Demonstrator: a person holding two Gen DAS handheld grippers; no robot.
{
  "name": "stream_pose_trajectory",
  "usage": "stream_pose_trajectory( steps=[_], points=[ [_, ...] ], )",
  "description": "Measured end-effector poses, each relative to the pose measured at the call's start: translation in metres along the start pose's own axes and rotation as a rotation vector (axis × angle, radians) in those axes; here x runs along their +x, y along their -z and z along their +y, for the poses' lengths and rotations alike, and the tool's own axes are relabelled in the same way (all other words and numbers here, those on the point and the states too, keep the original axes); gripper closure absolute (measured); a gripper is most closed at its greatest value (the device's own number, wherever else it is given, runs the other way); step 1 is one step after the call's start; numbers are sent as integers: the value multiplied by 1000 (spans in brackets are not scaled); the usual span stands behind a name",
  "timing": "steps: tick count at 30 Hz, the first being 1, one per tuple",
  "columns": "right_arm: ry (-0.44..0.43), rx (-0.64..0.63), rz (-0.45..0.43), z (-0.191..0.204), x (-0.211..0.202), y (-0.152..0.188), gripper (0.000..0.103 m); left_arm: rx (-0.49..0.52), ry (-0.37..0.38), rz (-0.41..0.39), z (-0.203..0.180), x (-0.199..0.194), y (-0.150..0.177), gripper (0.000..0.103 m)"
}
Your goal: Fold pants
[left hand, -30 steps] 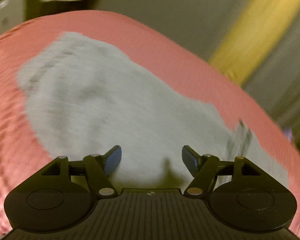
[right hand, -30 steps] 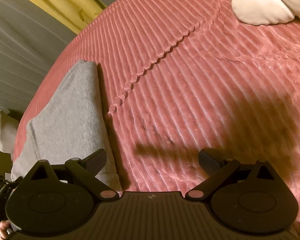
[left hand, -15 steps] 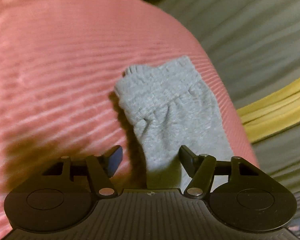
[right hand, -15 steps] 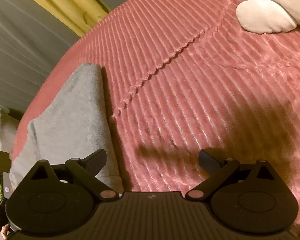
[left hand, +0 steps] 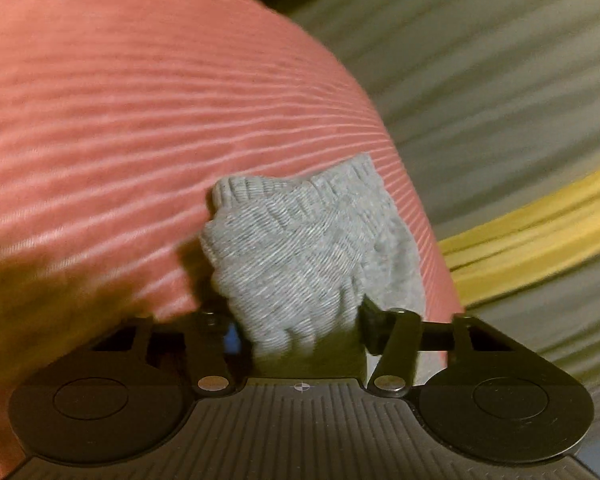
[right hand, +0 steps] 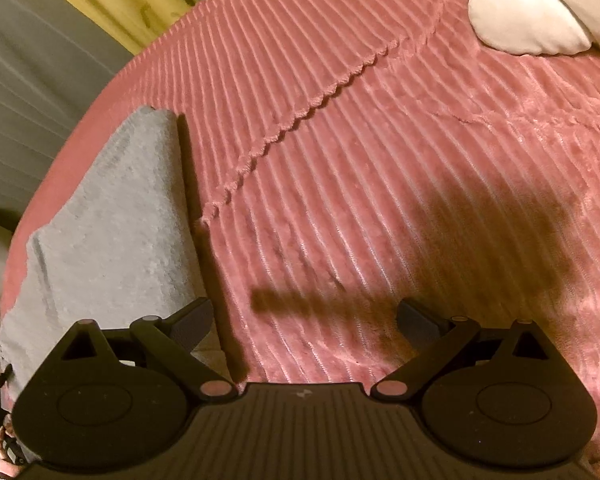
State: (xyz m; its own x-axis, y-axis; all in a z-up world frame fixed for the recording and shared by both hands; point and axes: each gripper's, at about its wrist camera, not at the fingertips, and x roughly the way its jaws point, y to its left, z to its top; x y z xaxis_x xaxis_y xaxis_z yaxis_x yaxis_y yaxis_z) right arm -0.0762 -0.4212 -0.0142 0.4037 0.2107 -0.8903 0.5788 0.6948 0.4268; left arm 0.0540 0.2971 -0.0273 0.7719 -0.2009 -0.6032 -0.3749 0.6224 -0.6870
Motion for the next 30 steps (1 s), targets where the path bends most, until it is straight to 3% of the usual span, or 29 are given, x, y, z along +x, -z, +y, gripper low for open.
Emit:
stream_pose_trajectory(
  steps=[3,6,8,9,11,13,16,17,20,22,30],
  points=[
    [7,-3,2,1,1,0,4,98,31,-57,-11,-11,6,66],
    [4,2,8,-1,2,-1,4,137,81,-103,-20,-21,9,66],
    [3,9,14,-1,4,-2,4,162,34,-97,-23,-15,10,61],
    [2,11,16,-2,4,-2,4,160,12,-87,-23,-11,11,60],
    [-2,11,14,-2,3,-1,4,130,-6,-65,-17,-2,10,48],
    [-11,16,11,-3,3,-1,4,54,-18,-43,-7,8,7,41],
    [-22,35,12,-5,3,-1,4,-43,14,-36,3,14,2,42],
    [-24,37,12,-6,3,-1,4,-36,7,-34,0,15,0,51],
    [-28,38,8,-6,2,-1,4,91,-28,-71,-20,3,5,66],
    [-30,40,5,-6,2,0,4,174,-28,-110,-37,-12,11,70],
    [-71,63,-17,-12,-5,3,4,331,26,-207,-94,-56,23,73]
  ],
)
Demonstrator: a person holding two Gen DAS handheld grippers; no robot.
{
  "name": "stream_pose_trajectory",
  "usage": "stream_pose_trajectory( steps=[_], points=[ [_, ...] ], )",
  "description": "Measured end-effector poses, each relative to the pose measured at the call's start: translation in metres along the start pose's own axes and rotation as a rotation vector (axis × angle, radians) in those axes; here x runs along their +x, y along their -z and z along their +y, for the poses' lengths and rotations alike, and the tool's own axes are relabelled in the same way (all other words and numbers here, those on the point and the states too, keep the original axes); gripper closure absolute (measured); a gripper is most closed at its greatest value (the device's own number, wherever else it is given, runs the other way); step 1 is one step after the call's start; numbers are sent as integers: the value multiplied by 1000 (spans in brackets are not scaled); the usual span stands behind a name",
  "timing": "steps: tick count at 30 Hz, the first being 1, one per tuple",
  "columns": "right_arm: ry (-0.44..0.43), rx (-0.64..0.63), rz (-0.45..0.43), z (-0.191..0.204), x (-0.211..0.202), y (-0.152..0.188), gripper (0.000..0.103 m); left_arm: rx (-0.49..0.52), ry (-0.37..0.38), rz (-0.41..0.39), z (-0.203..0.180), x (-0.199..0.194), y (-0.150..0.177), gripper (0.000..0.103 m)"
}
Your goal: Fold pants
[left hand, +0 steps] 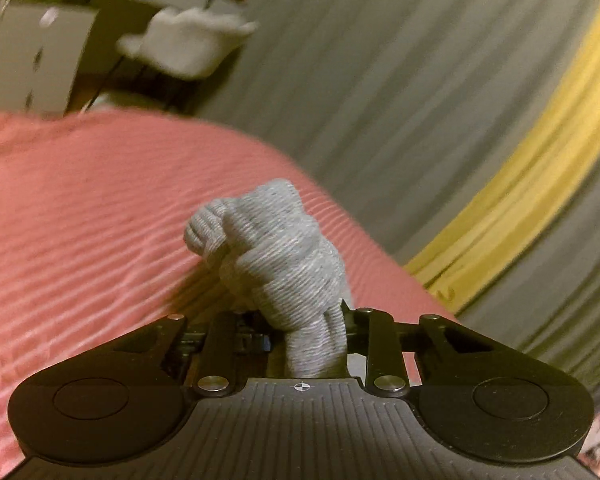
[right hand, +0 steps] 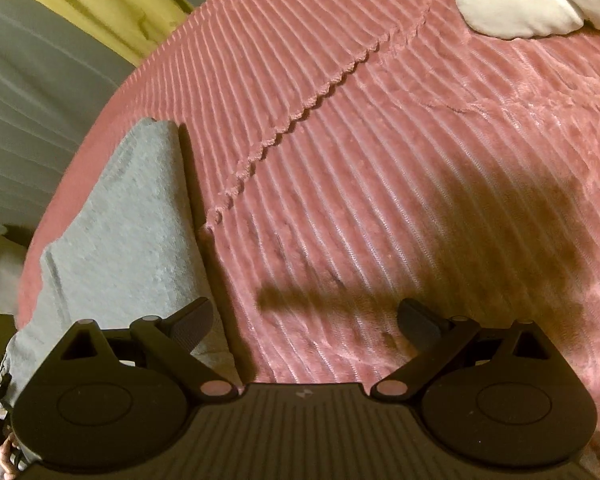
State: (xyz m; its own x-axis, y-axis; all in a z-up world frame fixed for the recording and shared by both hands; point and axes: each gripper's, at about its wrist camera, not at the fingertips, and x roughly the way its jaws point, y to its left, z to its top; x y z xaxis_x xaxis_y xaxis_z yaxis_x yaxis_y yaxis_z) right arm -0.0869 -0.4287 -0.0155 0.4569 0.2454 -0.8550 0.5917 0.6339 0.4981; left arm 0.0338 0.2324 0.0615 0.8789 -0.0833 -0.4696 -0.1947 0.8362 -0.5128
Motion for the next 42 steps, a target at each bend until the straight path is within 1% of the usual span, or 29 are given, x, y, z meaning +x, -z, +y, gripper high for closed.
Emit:
stream_pose_trajectory(
  steps=[3,7,11,15,16,20,22,24,25,26,28,29,30,31,32,33,34,35,36,37,38,39,40,41,42],
  points=[
    [-11,-12,-18,1,-5,2,4,47,52,-26,-26,-15,1,73],
    [-18,-44,-70,5,-14,6,4,132,107,-25,-71,-30,7,73],
    [-32,-88,-127,11,-22,9,4,252,182,-10,-126,-39,28,73],
    [-52,-109,-181,12,-31,13,4,342,297,53,-185,-37,62,73],
    [-58,-108,-197,12,-33,14,4,370,315,64,-197,-40,72,73],
    [-89,-96,-299,6,-50,21,4,529,369,119,-255,-31,137,73],
    [-104,-93,-326,4,-55,23,4,628,382,153,-280,-27,177,71],
    [-110,-89,-337,3,-58,24,4,744,401,196,-299,-25,225,63],
    [-113,-86,-330,2,-57,23,4,805,396,227,-305,-19,247,52],
    [-119,-83,-317,2,-56,22,4,871,387,278,-308,-15,270,45],
    [-118,-74,-292,1,-52,20,4,997,338,429,-312,-5,307,42],
    [-116,-71,-281,1,-51,19,4,1047,313,480,-309,-2,319,42],
    [-117,-72,-277,1,-49,19,4,1069,310,468,-305,-5,323,41],
    [-121,-75,-273,2,-48,20,4,1085,321,442,-303,-12,322,37],
    [-124,-77,-272,2,-48,20,4,1087,327,435,-306,-21,320,30],
    [-126,-79,-272,2,-48,21,4,1062,325,436,-305,-25,310,27],
    [-130,-83,-273,3,-48,21,4,1009,331,436,-302,-27,293,25],
    [-133,-89,-271,4,-47,21,4,943,346,435,-294,-26,268,20],
    [-134,-98,-272,5,-48,22,4,866,357,427,-285,-27,250,16],
    [-135,-114,-272,8,-48,22,4,785,349,407,-274,-30,234,9],
    [-136,-142,-275,14,-50,23,4,710,320,382,-262,-31,218,8],
    [-134,-169,-283,19,-51,24,4,640,275,356,-251,-27,200,8],
    [-135,-206,-304,27,-54,27,4,567,213,333,-235,-20,184,8],
    [-154,-243,-339,35,-57,32,4,493,139,321,-221,-10,170,8],
    [-196,-268,-372,43,-59,37,4,406,46,324,-202,1,158,8]
  ],
)
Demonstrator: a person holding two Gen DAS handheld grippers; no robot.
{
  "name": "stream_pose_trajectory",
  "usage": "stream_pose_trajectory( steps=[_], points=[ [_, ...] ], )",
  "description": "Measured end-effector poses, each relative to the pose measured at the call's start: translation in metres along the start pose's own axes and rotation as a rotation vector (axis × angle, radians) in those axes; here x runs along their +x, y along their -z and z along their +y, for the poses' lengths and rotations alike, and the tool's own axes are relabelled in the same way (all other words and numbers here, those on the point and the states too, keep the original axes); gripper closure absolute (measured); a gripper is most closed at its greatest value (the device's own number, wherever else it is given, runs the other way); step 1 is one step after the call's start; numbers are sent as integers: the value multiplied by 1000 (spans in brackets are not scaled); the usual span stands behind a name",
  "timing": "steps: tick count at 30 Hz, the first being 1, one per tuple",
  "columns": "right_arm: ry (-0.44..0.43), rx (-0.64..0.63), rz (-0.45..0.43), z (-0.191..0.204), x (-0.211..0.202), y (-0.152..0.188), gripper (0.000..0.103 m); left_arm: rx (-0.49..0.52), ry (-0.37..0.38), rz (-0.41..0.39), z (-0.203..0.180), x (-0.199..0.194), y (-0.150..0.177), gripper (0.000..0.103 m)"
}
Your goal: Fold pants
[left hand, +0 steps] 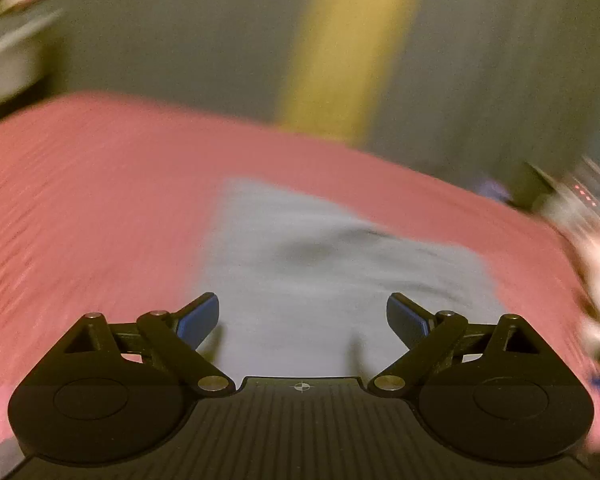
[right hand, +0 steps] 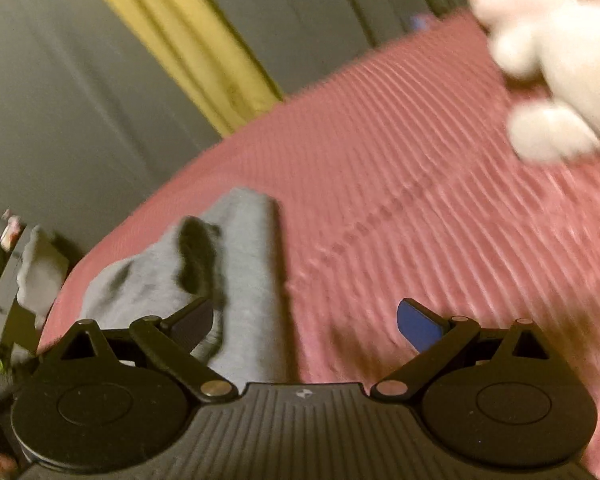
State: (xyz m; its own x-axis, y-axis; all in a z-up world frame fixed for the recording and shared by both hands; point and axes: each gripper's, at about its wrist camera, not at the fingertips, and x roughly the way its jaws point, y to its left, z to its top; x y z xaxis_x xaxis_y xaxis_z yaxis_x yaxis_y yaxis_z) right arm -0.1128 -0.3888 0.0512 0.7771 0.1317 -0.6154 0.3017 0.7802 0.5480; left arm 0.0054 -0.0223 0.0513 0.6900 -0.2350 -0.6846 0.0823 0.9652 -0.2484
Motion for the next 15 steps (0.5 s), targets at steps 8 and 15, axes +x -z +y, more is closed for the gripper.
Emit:
stream_pose_trajectory(
  steps=[8,15],
  points=[
    [-207,5,159,60,64,8,4,-483,-262,53,120,36,16,9],
    [-157,149,265,51,118,8,8,-587,-242,34,133,45,17,9]
  ],
)
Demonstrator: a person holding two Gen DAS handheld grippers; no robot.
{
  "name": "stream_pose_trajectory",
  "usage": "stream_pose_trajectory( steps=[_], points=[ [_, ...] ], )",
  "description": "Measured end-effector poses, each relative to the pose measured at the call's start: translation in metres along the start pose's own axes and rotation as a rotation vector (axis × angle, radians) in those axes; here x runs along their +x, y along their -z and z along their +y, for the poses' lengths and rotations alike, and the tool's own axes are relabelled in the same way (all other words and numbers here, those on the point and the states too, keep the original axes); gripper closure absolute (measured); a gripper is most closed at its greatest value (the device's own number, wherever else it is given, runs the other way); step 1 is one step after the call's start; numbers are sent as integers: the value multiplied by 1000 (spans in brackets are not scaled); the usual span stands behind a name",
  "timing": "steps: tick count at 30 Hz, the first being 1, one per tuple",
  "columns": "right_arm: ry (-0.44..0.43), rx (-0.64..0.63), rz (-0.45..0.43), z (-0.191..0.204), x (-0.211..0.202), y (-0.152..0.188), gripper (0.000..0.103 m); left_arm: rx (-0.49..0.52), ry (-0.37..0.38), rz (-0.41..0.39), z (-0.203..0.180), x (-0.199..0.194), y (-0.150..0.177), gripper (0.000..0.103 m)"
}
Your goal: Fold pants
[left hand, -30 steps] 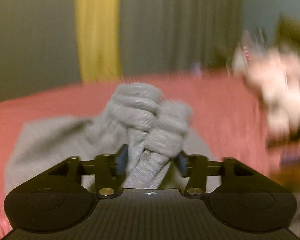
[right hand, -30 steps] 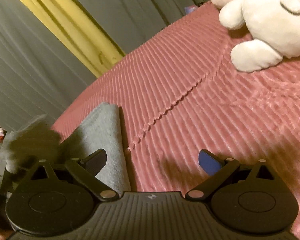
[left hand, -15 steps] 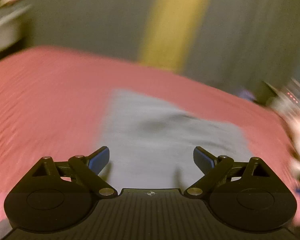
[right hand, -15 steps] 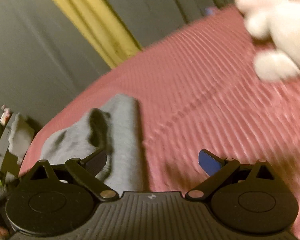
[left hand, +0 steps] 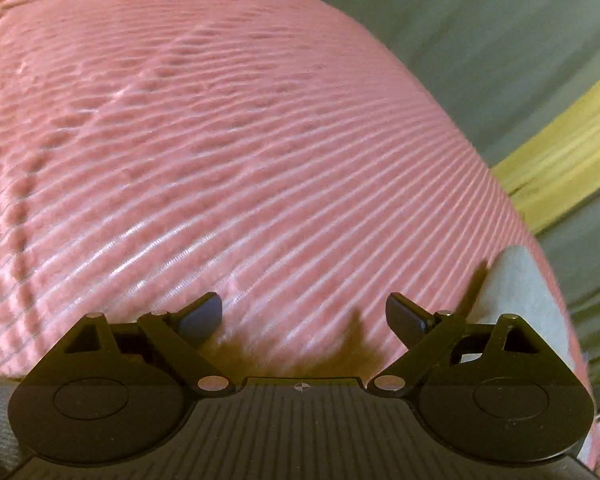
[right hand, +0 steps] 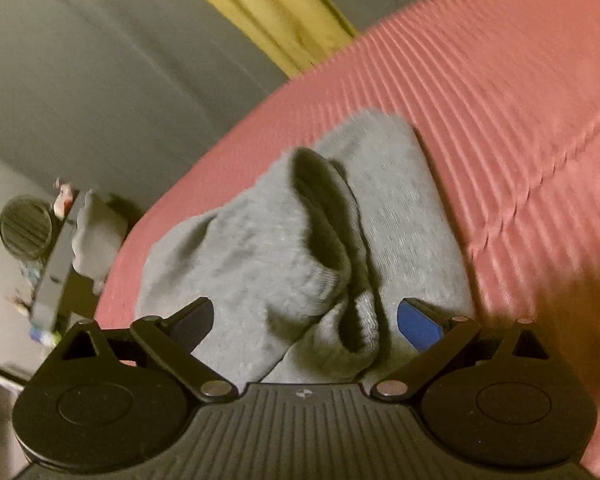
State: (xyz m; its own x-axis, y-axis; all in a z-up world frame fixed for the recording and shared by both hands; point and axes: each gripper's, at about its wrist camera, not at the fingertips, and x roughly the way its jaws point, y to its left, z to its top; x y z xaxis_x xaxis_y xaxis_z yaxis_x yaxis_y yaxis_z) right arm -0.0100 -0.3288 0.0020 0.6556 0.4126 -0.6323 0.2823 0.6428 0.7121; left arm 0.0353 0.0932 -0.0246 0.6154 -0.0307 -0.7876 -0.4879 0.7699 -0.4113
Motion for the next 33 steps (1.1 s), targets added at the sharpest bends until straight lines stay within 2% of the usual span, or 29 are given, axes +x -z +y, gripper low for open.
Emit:
stream_pose_trajectory(
  steps=[2,4,6,8,9,11,13,15,16,17,25,27,30,33],
  points=[
    [-23,10,25,2,8,-1,36,40,-10,0,-6,0,1,8],
    [-18,-24,19,10,12,1,42,65,-13,-2,-13,2,5,8],
    [-27,-56,30,15,17,1,41,66,-8,-6,-14,0,5,8],
    [-48,-20,59,12,28,-4,27,52,-1,-10,-10,0,3,7],
    [-65,5,68,8,32,-5,23,47,0,-12,-10,1,2,7],
    [-78,40,79,9,45,-6,21,48,-5,-15,-8,0,3,7],
    [-46,14,74,20,54,-4,21,49,-10,-18,-9,0,3,6],
    [-1,-68,53,34,56,-1,32,47,-8,-23,-9,-1,3,6],
    [11,-95,41,35,56,-1,54,44,-8,-24,-9,-1,3,6],
    [3,-110,24,39,52,1,58,42,-8,-25,-9,-1,3,5],
    [-227,-86,-171,73,-9,-6,60,12,18,-22,-6,-3,2,4],
    [-260,-83,-212,72,-26,-8,60,6,22,-22,-6,-3,2,4],
    [-231,-76,-253,58,-42,-10,60,8,20,-22,-6,-3,3,4],
    [-99,-61,-227,31,-35,-9,54,15,15,-21,-8,-3,3,4]
  ],
)
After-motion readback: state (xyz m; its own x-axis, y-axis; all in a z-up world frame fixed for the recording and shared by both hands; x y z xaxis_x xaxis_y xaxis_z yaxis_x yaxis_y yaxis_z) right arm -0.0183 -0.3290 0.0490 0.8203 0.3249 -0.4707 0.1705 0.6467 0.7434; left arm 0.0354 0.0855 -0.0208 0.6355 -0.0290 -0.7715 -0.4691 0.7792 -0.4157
